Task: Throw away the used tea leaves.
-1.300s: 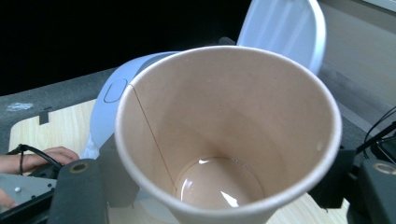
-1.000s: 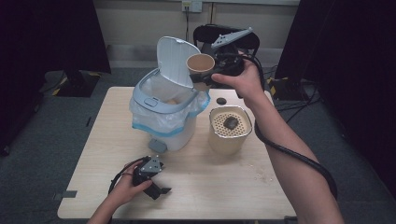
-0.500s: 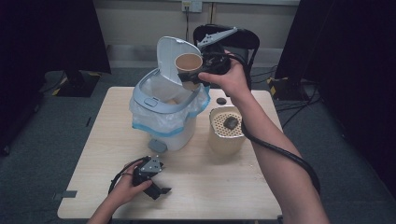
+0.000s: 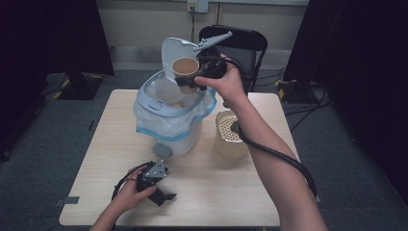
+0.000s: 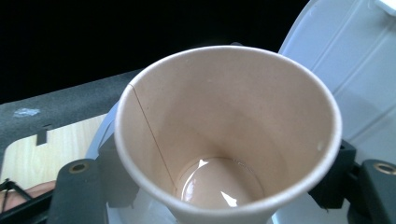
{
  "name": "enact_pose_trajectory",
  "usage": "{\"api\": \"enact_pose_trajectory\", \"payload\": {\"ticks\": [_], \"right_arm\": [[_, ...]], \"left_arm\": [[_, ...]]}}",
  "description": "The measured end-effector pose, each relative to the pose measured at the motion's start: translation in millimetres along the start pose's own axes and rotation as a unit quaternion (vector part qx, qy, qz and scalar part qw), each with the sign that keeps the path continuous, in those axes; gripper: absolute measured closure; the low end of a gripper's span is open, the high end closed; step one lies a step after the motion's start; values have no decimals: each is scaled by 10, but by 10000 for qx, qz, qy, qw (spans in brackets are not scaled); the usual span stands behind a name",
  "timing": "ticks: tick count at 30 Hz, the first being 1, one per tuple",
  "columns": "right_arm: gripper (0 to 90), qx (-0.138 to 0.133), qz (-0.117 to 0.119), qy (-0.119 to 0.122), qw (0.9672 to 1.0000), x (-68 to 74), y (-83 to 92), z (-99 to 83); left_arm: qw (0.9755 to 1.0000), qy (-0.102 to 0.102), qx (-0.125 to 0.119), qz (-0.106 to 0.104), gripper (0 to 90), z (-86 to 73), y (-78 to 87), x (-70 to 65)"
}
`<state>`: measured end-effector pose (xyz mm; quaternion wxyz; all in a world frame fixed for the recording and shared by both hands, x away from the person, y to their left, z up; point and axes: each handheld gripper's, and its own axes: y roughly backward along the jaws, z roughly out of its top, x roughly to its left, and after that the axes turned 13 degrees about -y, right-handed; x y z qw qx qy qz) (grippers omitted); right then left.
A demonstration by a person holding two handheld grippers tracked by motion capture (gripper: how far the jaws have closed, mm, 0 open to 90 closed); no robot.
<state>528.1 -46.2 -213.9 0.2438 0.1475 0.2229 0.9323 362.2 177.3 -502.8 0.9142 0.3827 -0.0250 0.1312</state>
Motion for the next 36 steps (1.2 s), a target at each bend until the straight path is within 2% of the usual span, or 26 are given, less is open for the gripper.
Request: {"api": "enact_pose_trajectory", "payload": {"ticks": [18,24,25,26,27,29,30,36], "right_arm": [[265,41,69,-31,10000,-10,-271,-24],[248,49,53,4,10000,-12,-353,-31],[208,-19,118,-91,9999,-20,-377,-28],[208,-19,118,-91,9999,-20,-377,-28],[139,-57,110,-154,9998,-25,-391,-26],[152,-83,122,-160,9998,-26,-392,-25],[146,-167,203,-162,9995,-21,-381,-23],[148,-81,229,-99,9997,2,-343,-40]], "left_arm": [[10000,0,-1,0,0,0,0,0],[10000,-1,-1,-1,0,0,0,0],[10000,-1,-2,0,0,0,0,0],[10000,-1,-2,0,0,0,0,0],[10000,-1,-1,0,0,0,0,0],[10000,-1,-2,0,0,0,0,0],[10000,0,-2,0,0,0,0,0],[10000,-1,-2,1,0,0,0,0]]}}
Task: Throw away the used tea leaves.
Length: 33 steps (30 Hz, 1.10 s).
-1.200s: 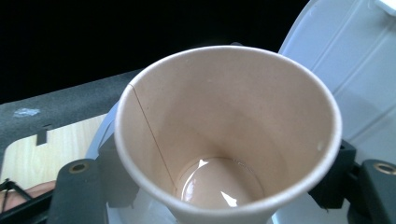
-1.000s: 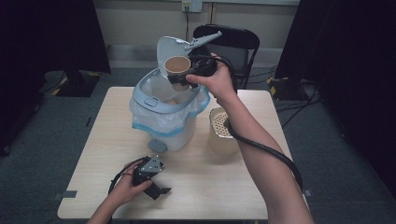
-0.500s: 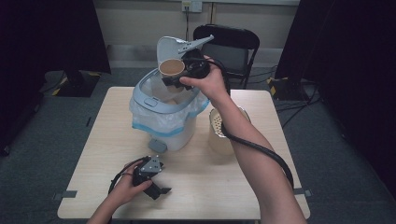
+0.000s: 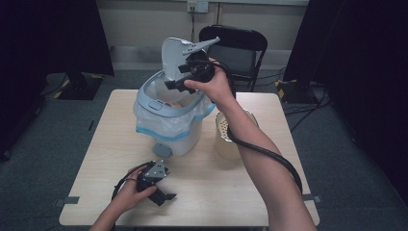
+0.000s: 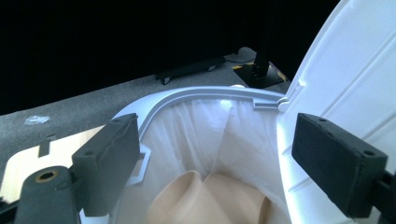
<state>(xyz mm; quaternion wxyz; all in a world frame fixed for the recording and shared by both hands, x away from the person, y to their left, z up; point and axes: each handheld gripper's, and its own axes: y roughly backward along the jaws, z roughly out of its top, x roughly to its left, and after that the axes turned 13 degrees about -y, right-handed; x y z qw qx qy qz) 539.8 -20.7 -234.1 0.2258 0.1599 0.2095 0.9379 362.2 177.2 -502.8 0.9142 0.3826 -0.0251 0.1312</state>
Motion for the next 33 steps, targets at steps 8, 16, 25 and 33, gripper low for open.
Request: {"api": "enact_pose_trajectory", "payload": {"ticks": [8,16,25,33], "right_arm": [[155,126,12,54,9999,22,141,-60],[169,233,-1,117,9997,37,328,-156],[173,282,-84,30,9996,-43,549,-290],[175,385,-184,58,9991,-87,721,-357]], "left_arm": [[10000,-15,14,-4,0,0,2,2],[10000,0,3,-1,0,0,1,0],[10000,8,-1,5,0,0,1,-2],[10000,15,0,4,0,0,1,-3]]}}
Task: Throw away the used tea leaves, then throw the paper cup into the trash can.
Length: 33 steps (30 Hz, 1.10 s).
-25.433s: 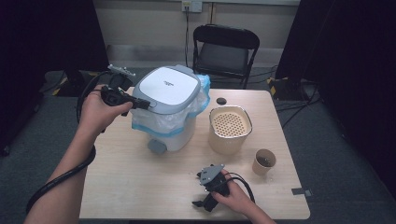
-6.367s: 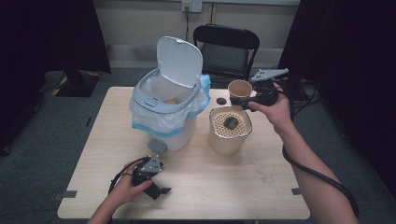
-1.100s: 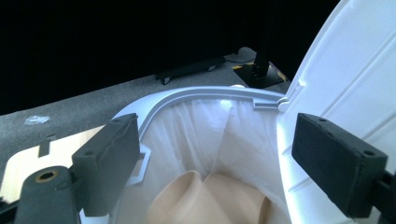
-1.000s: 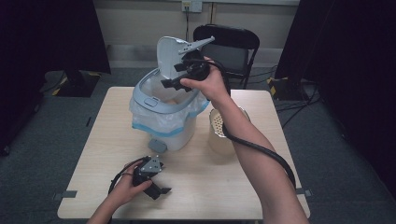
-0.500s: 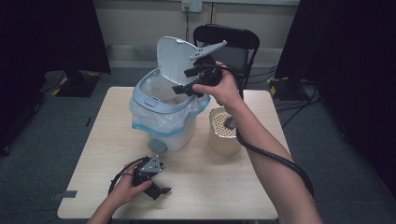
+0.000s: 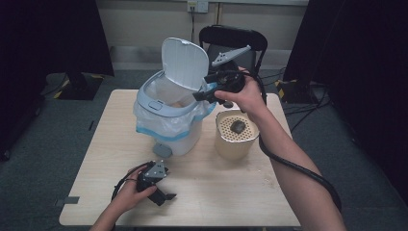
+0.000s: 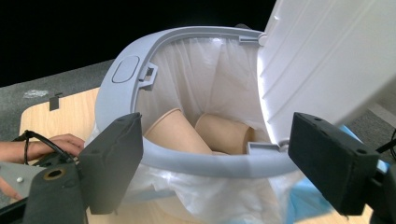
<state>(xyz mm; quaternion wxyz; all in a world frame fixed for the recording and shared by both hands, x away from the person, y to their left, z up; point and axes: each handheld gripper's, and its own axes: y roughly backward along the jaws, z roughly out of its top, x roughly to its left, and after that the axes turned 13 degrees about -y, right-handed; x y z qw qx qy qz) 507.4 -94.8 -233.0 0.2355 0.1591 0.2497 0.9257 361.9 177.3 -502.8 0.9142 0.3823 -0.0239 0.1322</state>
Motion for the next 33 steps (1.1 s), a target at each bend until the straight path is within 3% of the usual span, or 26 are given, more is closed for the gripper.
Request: {"api": "enact_pose_trajectory", "payload": {"ticks": [9,15,33], "right_arm": [[175,116,-100,-66,9999,-104,83,-72],[174,55,-178,-175,9997,-198,98,-76],[185,98,-302,-202,9993,-350,-99,43]], "left_arm": [[10000,-14,1,8,0,0,1,2],[10000,-15,3,8,0,0,1,2],[10000,9,14,-3,0,1,2,0]]}}
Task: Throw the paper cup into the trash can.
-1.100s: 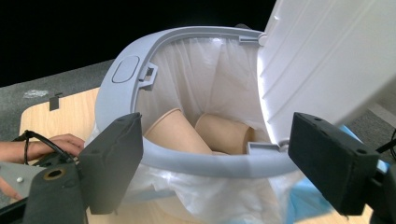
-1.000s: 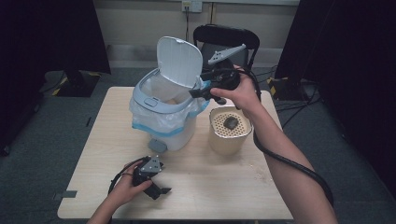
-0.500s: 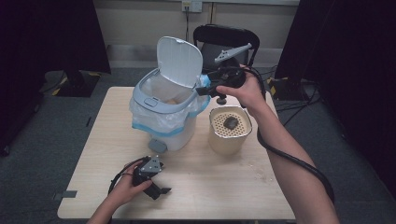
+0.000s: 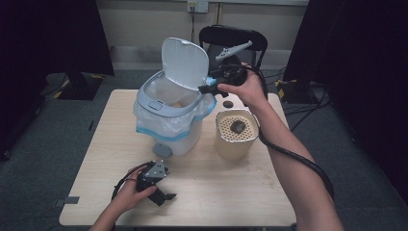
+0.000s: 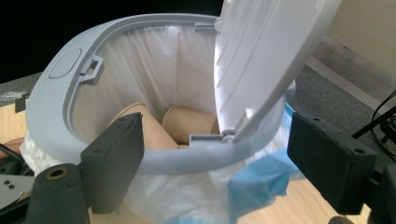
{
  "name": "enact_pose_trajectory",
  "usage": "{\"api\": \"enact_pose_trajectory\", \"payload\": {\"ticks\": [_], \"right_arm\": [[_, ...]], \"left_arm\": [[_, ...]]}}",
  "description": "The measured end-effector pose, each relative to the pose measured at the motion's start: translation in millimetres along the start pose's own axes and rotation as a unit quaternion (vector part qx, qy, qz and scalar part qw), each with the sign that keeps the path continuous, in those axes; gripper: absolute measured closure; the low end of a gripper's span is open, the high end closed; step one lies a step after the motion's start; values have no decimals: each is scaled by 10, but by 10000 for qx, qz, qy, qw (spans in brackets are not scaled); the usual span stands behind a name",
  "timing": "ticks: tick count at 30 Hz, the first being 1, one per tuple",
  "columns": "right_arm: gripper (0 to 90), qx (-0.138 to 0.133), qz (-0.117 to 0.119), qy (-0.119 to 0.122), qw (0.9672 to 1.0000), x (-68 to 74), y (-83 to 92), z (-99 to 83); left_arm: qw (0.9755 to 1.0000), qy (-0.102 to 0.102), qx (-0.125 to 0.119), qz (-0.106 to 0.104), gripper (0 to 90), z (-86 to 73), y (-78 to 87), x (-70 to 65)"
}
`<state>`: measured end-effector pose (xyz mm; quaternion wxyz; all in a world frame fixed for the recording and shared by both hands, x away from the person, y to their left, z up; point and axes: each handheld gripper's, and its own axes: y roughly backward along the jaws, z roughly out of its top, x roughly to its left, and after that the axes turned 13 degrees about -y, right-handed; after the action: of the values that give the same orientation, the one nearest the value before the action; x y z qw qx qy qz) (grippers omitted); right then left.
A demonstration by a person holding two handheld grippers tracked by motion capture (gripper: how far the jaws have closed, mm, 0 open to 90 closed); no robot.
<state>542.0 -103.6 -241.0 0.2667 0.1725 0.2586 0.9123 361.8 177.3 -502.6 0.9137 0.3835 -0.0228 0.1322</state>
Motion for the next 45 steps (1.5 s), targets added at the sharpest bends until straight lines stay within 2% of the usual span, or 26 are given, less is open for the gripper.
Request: {"api": "enact_pose_trajectory", "payload": {"ticks": [4,14,27,34,37,45], "right_arm": [[187,-44,38,-49,10000,-12,-46,38],[224,-120,137,58,9998,46,-88,106],[195,-86,84,86,9999,92,-91,131],[185,-164,109,122,9997,126,-79,155],[175,-188,180,121,9996,175,-81,168],[159,-165,171,210,9995,241,-89,155]], "left_arm": [[10000,-1,-1,-1,0,0,0,0],[10000,-9,-17,2,0,-2,-2,0],[10000,-10,-15,2,0,-2,-2,0],[10000,-7,-18,2,0,-2,-2,0],[10000,-6,-18,3,0,-2,-2,0],[10000,-8,-15,3,0,-2,-2,0]]}}
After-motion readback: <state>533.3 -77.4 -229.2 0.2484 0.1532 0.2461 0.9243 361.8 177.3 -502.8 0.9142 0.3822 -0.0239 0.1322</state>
